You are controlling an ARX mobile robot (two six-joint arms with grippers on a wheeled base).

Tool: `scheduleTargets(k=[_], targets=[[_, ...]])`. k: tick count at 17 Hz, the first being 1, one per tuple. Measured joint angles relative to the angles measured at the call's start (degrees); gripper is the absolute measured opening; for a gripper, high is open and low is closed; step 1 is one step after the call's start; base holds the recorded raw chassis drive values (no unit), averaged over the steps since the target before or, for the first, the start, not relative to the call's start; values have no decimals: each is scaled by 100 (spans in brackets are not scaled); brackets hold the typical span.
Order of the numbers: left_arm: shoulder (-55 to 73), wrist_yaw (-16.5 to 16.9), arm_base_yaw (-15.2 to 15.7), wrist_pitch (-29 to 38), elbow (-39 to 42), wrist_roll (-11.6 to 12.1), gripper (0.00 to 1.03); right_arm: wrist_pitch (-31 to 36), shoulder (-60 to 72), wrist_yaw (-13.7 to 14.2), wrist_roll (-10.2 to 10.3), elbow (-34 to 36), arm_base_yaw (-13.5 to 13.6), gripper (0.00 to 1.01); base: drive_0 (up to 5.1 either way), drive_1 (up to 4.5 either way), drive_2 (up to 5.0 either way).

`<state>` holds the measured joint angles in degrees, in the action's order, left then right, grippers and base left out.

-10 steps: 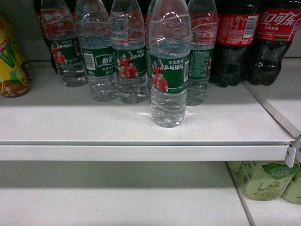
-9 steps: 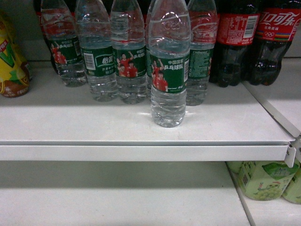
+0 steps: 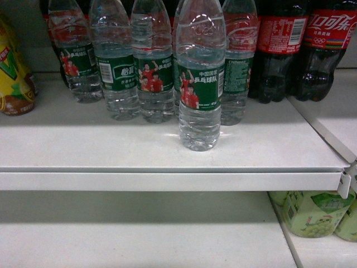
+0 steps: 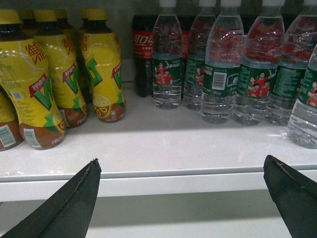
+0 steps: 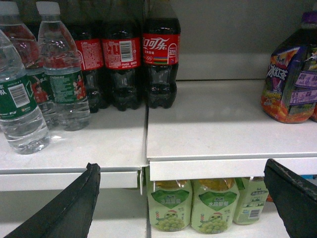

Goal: Move water from second to third shelf

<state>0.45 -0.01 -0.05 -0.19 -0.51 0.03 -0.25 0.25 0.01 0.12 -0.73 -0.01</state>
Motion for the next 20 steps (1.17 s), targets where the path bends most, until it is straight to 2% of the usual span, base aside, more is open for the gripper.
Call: scheduleTargets(k=[19,20], targets=[[0,0,0,0,0,0,98,0,0,0,0,0,0,98,0,0,0],[0,0,0,0,0,0,98,-341,63,105,90,-76,7,98,0,0,0]])
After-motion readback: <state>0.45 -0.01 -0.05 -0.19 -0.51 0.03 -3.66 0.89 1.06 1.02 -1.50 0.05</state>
